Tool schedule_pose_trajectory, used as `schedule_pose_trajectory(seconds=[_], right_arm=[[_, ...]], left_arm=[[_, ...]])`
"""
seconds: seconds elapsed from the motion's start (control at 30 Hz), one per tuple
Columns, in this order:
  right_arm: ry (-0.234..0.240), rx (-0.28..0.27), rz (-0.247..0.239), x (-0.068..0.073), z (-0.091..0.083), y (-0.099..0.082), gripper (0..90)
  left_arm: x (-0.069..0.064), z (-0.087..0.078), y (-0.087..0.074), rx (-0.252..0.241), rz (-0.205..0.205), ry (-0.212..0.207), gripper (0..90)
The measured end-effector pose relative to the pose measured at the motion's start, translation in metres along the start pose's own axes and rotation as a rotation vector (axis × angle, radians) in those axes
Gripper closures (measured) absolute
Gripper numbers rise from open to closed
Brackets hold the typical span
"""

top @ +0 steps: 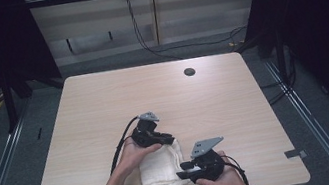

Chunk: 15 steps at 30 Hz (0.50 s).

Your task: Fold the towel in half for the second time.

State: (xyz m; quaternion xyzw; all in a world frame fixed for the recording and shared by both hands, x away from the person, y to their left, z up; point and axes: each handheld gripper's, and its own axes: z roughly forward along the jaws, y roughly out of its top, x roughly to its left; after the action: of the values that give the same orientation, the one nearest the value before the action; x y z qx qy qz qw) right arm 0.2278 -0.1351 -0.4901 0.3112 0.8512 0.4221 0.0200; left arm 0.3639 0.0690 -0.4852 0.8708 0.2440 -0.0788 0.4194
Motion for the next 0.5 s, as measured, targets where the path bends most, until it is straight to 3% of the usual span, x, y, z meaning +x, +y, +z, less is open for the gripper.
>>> schedule_pose_trajectory(seconds=[0.1,0.17,0.3,0.5], right_arm=[[-0.002,0.004,0.007,0.001,-0.001,-0.001,56.9],[-0.002,0.013,0.005,0.003,-0.001,-0.001,54.3],[-0.029,0.016,0.010,0.004,-0.004,-0.003,51.4],[-0.068,0.009,0.017,-0.001,-0.011,-0.005,46.3]], left_arm=[[-0.004,0.000,0.000,-0.032,0.025,0.002,74.4],[-0.007,0.001,0.002,-0.023,0.038,-0.005,73.2],[-0.011,0.003,0.003,-0.028,0.035,-0.001,66.6],[-0.019,-0.006,0.004,-0.067,0.069,0.046,51.1]])
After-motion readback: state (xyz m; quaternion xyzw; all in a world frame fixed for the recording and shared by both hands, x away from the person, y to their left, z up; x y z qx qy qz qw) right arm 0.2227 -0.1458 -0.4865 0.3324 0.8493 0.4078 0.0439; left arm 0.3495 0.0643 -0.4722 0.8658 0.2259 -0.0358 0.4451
